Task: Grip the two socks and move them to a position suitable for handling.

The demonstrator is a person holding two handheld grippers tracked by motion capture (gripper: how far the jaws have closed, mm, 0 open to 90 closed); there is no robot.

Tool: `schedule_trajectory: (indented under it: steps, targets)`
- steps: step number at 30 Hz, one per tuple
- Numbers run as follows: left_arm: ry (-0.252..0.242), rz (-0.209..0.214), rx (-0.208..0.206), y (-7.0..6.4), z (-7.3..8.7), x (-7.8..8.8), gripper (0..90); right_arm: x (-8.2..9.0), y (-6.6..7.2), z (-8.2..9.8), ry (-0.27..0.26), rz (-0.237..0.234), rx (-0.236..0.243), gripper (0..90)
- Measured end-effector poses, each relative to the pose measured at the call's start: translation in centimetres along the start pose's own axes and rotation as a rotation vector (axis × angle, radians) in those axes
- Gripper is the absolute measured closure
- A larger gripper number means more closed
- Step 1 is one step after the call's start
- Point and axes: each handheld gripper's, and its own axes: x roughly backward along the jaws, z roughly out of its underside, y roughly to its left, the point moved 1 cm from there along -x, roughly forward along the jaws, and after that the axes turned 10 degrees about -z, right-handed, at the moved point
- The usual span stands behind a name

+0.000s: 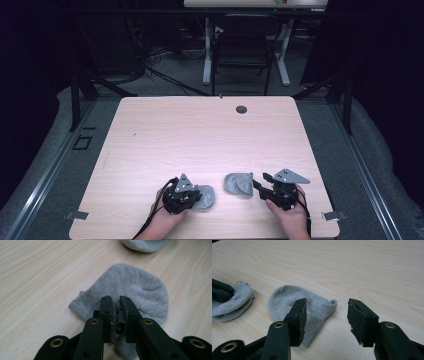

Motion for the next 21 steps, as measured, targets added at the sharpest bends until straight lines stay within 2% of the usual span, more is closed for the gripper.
schedule_trajectory:
  steps: [12, 17, 18, 21]
  targets:
    - [0.023, 0.015, 0.023, -1.2, 1.0, 1.2, 80.9, -0.4, 0.5, 0.0, 0.015, -0.017, 0.006, 54.6]
    - [0.025, 0.029, 0.041, -1.5, 1.3, 1.6, 80.6, -0.7, 0.9, -0.4, 0.068, -0.039, 0.028, 70.4]
    - [0.02, 0.038, 0.063, -1.6, 1.5, 1.7, 80.5, -0.8, 0.9, -0.5, 0.076, -0.039, 0.035, 72.5]
    - [0.017, 0.048, 0.074, -1.7, 1.7, 1.8, 79.7, -1.4, 1.0, -0.9, 0.1, -0.039, 0.045, 77.2]
